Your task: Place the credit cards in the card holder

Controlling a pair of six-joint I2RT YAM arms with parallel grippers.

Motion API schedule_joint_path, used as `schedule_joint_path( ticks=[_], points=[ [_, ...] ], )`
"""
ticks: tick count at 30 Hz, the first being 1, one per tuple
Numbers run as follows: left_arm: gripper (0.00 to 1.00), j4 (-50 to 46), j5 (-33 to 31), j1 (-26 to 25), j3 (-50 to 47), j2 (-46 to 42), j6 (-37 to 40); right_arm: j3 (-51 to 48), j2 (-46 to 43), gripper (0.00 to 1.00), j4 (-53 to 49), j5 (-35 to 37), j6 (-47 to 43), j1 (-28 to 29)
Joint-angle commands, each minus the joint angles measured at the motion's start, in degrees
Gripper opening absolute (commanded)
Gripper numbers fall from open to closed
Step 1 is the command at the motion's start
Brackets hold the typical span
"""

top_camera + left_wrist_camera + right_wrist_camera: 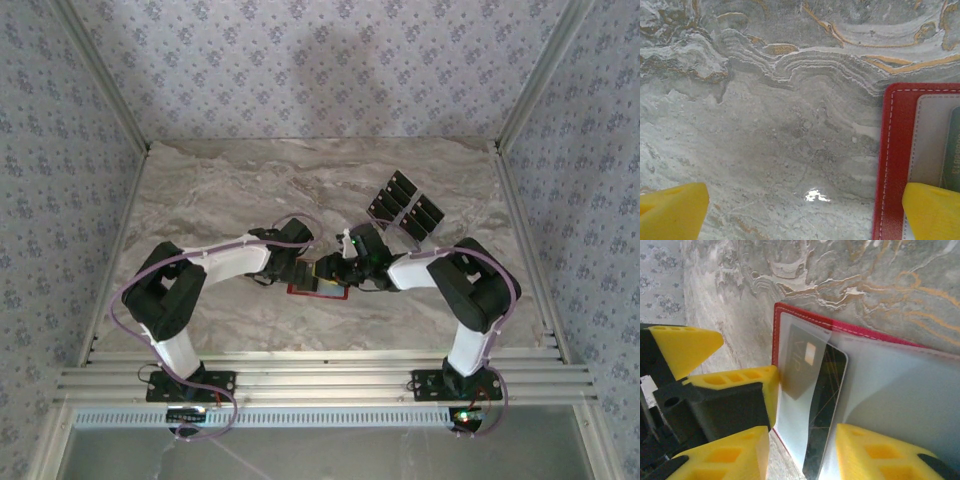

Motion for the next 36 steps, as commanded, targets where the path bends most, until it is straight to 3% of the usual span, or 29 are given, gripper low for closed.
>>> schedule_joint_path(
  ticks=[1,9,22,24,30,36],
  points=[
    [1.00,-2.87,-1.61,0.44,1.78,-2.52,-1.19,-0.39,-1.44,0.47,-6.20,2.33,-2.18,-0.05],
    [1.00,-3.75,-2.08,1.95,0.91,-5.46,-1.79,-0.07,-2.87,0.48,-14.55,3.36,-6.09,-2.16],
    [1.00,-0.74,1.15,2.20,-0.96,-4.21,-1.92,10.51,-8.13,0.48,-33.94,7.37,-15.47,-2.99],
    [1.00,-0.66,1.24,2.25,-0.88,-3.70,-1.85,11.31,-8.54,0.45,-35.91,9.30,-15.48,-2.83],
    [1.00,-0.19,1.62,2.22,-0.57,-2.34,-1.72,13.46,-5.87,0.10,-39.81,13.01,-15.51,-2.02],
    [1.00,0.13,1.96,2.20,-0.37,-1.01,-1.81,16.00,-2.79,0.03,-39.93,13.73,-15.60,-0.61]
  ],
)
